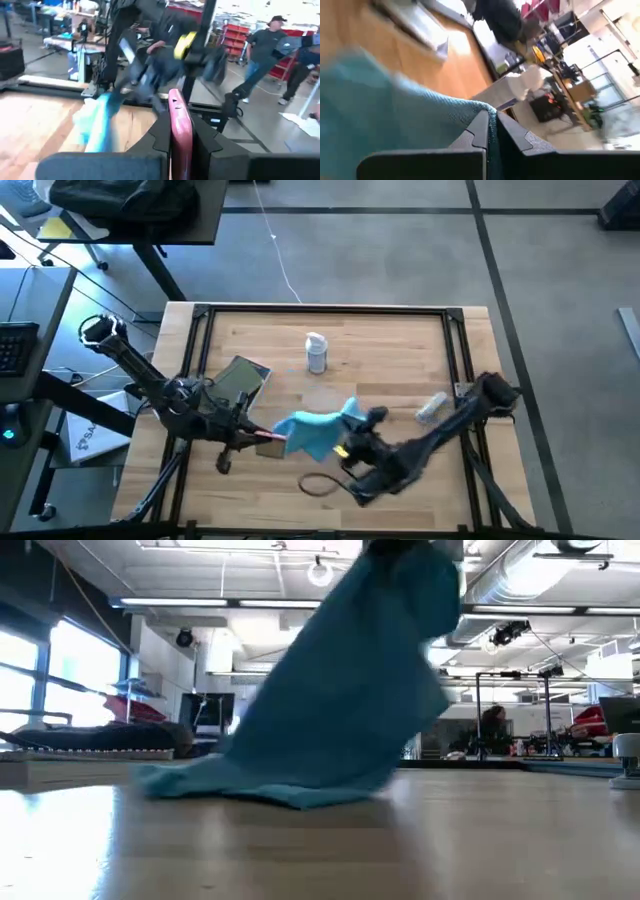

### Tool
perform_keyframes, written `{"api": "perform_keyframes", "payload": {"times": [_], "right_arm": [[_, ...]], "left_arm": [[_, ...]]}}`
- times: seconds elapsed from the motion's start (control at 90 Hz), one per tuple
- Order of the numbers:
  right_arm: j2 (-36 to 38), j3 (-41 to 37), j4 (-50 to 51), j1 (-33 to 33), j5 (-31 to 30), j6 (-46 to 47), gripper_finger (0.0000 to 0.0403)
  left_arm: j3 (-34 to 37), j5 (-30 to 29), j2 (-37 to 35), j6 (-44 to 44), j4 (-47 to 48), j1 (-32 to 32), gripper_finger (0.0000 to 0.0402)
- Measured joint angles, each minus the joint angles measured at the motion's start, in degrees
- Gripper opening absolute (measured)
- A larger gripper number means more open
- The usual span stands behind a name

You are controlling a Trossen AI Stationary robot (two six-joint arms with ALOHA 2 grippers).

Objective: Apply microfiber cloth
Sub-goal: Wipe the cellphone with the microfiber towel

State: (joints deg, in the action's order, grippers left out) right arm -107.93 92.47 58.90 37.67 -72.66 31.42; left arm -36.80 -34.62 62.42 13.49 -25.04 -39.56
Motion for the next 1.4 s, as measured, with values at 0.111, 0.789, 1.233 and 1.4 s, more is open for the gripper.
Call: {"api": "perform_keyframes", "payload": {"times": [0.111,0.789,1.233,1.4], "right_arm": [[4.2,0.0,-0.3,3.8,-0.5,2.1,0.0000],[-2.3,0.0,-18.4,-3.6,15.7,-16.6,0.0000],[-2.5,0.0,-48.6,-6.8,33.7,-41.6,0.0000],[-1.8,0.0,-51.4,-8.5,25.6,-45.2,0.0000]], "left_arm": [[0.0,-0.5,7.1,5.9,-5.7,3.7,0.0011],[0.0,2.0,42.2,39.0,-49.4,18.7,0.0011],[4.8,6.0,37.2,33.3,-53.9,17.1,0.0012],[6.7,2.1,36.6,33.0,-55.3,15.0,0.0012]]}}
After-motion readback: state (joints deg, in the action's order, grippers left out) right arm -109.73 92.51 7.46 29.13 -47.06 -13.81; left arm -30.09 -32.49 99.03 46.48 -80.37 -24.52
